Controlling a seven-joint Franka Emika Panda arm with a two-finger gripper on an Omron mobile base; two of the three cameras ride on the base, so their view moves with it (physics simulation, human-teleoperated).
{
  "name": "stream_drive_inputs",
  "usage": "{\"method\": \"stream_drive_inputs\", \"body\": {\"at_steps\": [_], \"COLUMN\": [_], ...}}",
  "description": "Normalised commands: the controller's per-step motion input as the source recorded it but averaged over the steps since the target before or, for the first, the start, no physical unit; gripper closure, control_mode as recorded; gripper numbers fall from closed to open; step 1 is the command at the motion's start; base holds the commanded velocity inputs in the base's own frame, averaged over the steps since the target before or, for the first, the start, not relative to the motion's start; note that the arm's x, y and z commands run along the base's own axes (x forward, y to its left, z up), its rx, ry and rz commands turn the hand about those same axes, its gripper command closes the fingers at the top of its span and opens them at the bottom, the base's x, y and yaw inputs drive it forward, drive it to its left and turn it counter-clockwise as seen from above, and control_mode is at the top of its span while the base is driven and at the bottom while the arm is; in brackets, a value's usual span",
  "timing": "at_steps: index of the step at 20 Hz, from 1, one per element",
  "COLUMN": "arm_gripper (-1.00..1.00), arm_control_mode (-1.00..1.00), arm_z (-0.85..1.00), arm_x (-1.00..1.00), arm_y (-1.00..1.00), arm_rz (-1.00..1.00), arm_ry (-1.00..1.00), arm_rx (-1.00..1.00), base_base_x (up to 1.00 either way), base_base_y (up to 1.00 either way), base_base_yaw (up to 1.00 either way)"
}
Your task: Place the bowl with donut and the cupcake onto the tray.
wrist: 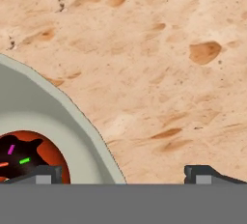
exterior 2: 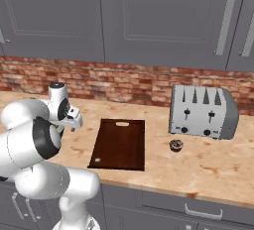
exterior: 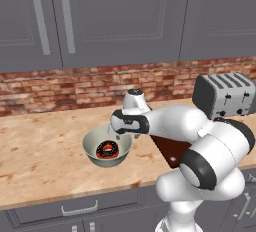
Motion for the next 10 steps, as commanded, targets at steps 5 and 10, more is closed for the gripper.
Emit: {"method": "stream_drive_inputs", "body": {"at_steps": [5,10], "arm_gripper": [-1.0,1.0], "arm_control_mode": [-1.0,-1.0], "arm_z": [0.0,0.0], "arm_x": [0.0,0.0], "arm_y": [0.0,0.0], "arm_rz": [0.0,0.0], "arm_ry": [0.0,0.0], "arm_rx": [0.0,0.0], "base_base_x": [0.0,0.0], "base_base_y": [0.0,0.0], "base_base_yaw": [0.0,0.0]}}
